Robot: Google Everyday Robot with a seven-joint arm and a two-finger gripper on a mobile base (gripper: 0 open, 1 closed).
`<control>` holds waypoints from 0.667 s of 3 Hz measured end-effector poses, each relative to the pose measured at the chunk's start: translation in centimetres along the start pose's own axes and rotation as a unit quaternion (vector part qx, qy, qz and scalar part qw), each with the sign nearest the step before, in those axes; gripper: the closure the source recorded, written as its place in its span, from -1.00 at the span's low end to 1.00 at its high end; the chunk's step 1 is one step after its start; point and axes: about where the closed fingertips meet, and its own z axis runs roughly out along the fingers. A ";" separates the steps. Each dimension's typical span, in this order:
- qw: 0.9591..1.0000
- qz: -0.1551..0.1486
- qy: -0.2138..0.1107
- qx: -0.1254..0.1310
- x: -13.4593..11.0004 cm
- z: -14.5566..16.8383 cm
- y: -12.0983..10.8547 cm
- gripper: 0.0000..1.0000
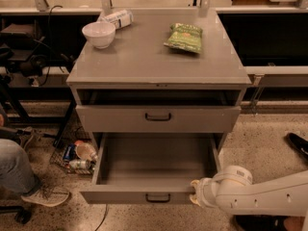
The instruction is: Open middle drawer
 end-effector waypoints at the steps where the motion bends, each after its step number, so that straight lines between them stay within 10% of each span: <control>1: 1.000 0.002 0.000 0.001 0.1 -0.2 0.1 1.00; 2: 1.000 0.019 0.002 0.006 1.2 -1.7 1.3 1.00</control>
Offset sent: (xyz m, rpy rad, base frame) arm -0.1518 -0.0493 0.0240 0.0429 -0.0231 -0.2508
